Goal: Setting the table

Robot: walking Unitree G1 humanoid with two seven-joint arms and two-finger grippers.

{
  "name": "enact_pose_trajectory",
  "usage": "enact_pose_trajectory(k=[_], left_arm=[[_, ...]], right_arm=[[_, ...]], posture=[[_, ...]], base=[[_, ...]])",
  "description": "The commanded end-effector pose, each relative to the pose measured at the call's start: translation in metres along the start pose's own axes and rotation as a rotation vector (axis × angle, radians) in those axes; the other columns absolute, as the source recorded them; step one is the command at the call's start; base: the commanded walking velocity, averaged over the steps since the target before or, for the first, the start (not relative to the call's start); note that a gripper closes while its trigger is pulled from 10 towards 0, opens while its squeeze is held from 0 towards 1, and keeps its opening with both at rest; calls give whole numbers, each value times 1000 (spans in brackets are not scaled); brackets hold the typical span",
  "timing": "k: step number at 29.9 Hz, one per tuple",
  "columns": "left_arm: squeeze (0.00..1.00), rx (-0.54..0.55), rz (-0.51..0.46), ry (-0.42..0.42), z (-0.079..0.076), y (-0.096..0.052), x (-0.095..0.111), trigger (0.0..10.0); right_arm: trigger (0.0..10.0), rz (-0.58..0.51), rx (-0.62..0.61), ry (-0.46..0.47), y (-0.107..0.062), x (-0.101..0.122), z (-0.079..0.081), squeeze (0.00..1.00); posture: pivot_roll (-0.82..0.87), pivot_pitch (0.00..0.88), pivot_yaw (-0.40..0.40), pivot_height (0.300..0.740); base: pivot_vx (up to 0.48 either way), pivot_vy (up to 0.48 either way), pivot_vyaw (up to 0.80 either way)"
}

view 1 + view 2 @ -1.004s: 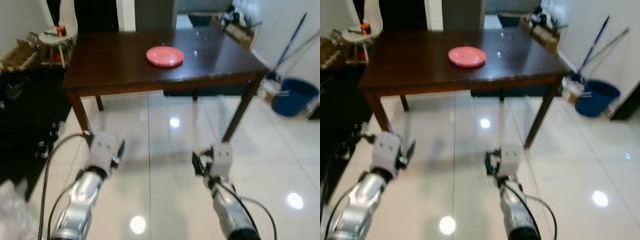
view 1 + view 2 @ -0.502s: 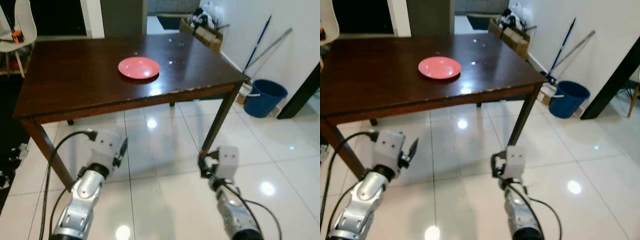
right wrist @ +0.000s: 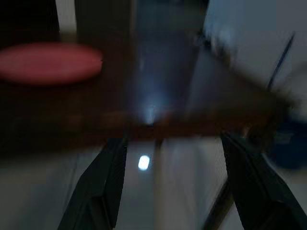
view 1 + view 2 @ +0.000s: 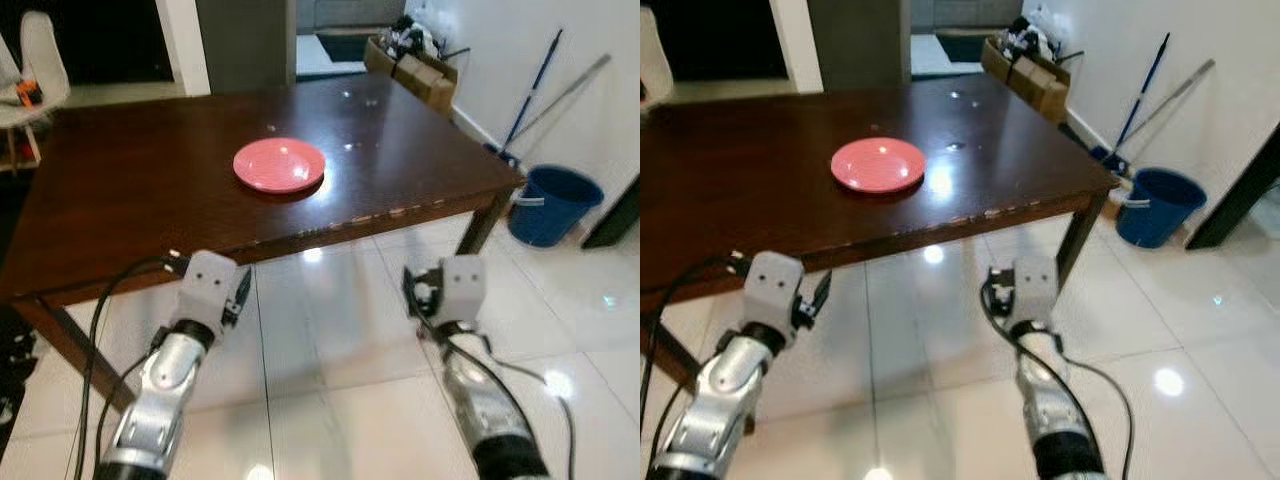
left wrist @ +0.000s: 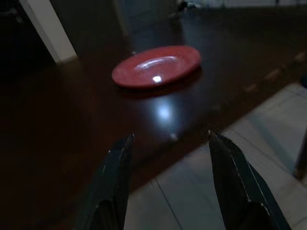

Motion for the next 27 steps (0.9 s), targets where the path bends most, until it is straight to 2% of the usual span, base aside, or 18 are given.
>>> enact_pose_trajectory(k=[1, 6, 8, 14, 27], left_arm=[[0, -5, -7, 0, 1, 0, 5, 10000], [0, -37, -46, 60, -5, 2, 19, 10000], [0, -34, -44, 64, -4, 3, 20, 10000], [0, -30, -47, 61, -4, 3, 22, 10000], [0, -71, -45, 50, -16, 4, 24, 10000]], right_arm=[[10000, -74, 4, 11, 4, 19, 5, 0], [10000, -130, 12, 84, 11, 39, 2, 0], [10000, -121, 23, 115, 12, 39, 4, 0], [10000, -110, 31, 120, 11, 36, 9, 0], [10000, 22, 57, 183, 3, 5, 5, 0]], posture=[[41, 32, 41, 740], [47, 29, 45, 740], [50, 27, 45, 740], [54, 23, 47, 740], [49, 13, 58, 740]], base=[[469, 0, 0], [469, 0, 0], [469, 0, 0], [469, 0, 0], [469, 0, 0]])
Point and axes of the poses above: a point about 5 cm out from each wrist's last joint towards the gripper, its own y axis pointing out of the wrist towards the gripper, its own x axis along the axis of the wrist's last joint, z = x × y, the point moved 5 cm from there along y, pointing out of the wrist towards the gripper, and after that the axes turned 1 degree about y, right-handed, at the moved point
